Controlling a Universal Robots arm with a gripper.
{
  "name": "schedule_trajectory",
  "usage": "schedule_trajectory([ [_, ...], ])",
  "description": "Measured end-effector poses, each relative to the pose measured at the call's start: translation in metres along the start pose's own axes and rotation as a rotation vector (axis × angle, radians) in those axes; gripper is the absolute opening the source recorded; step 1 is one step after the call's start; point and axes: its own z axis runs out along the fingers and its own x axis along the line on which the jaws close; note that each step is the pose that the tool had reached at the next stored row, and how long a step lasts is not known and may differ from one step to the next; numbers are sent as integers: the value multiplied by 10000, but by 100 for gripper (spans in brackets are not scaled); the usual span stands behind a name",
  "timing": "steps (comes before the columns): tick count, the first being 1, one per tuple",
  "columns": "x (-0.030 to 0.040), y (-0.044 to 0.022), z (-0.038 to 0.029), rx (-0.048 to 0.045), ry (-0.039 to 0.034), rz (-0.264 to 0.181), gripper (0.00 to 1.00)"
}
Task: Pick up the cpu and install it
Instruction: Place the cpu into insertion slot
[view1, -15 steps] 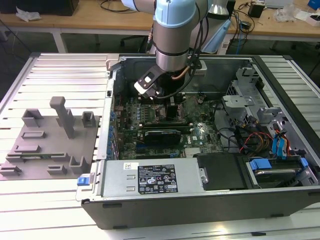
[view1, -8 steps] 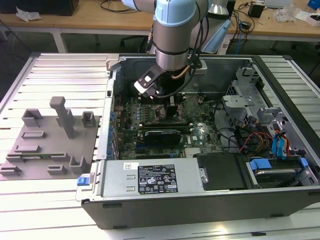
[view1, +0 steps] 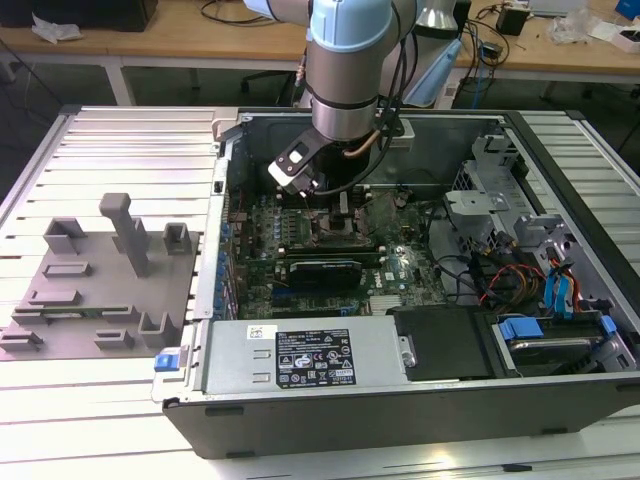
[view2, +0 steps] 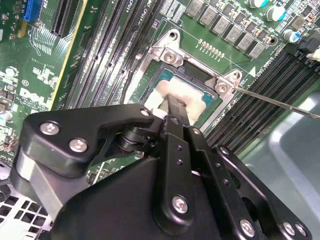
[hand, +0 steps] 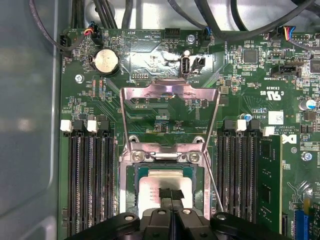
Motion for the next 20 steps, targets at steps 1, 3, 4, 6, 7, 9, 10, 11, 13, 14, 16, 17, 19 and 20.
schedule_trajectory([
  [1, 0, 0, -1, 0, 0, 0, 11],
  [3, 0, 0, -3, 0, 0, 0, 11],
  [4, 0, 0, -4, 0, 0, 0, 11],
  [6, -1, 0, -15, 2, -3, 0, 11],
  [7, 0, 1, -29, 1, -1, 0, 11],
  [9, 0, 2, -33, -5, 24, 0, 11],
  [10, 0, 1, -33, -29, 122, 4, 11],
  [11, -1, 0, -31, -51, 185, 8, 11],
  [13, -3, -3, -22, -55, 192, 7, 11],
  [14, -4, -7, -10, -53, 190, 8, 11],
  [16, -4, -8, -1, -53, 189, 7, 11],
  [17, -5, -9, -2, -52, 187, 7, 11],
  [19, -4, -9, 1, -53, 189, 8, 11],
  [20, -4, -9, 8, -55, 191, 8, 11],
])
